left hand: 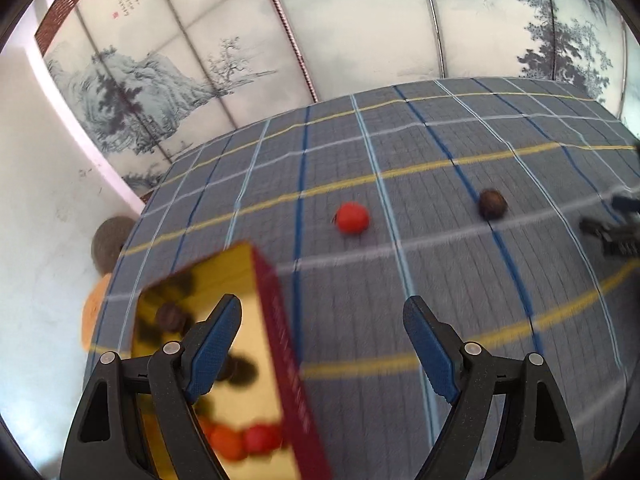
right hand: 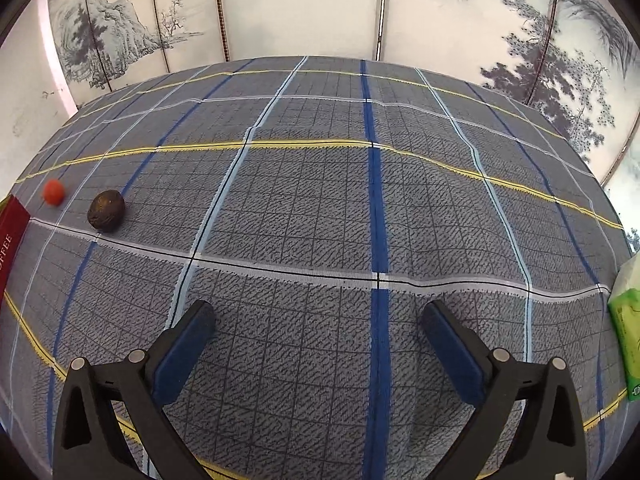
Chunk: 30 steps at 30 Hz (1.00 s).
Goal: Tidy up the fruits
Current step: 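Grasp the red tomato with the left gripper while the right gripper grasps the last brown fruit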
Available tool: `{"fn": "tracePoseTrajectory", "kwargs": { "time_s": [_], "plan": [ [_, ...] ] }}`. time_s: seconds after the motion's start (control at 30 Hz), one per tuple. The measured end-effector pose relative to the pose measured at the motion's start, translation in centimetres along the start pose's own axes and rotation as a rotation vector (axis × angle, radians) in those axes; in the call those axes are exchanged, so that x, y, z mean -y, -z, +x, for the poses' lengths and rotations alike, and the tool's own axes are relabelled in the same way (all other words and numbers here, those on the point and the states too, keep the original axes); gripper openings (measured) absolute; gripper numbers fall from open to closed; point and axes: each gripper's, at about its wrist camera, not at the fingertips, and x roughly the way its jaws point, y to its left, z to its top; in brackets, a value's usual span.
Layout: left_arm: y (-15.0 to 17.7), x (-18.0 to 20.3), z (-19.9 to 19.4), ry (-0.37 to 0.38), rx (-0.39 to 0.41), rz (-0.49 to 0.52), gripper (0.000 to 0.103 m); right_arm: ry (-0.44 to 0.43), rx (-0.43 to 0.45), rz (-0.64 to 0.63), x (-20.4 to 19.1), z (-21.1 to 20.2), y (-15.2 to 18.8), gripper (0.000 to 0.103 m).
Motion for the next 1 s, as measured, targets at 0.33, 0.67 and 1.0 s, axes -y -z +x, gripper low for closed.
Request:
{"fn": "tracePoseTrajectory", "kwargs": {
  "time_s": [0.33,0.67,1.0],
  "plan": [
    [-5.6,-0.6,10.3,0.024,-0.131,-0.125,0.083,-0.002,0.0,0.001,0.0,0.0,0.0,0.103],
    [-5.4,-0.8,14.9,0.203,-0.188,-0.284,0.056,-0.002,0.0,0.003,0.0,0.0,0.0,0.103],
    [-2.9,-0.5,10.3,0.302,-0.167,-0.359,0.036,0.002,0.001,0.002,0.0,0.1,0.0,0.103]
  ]
}}
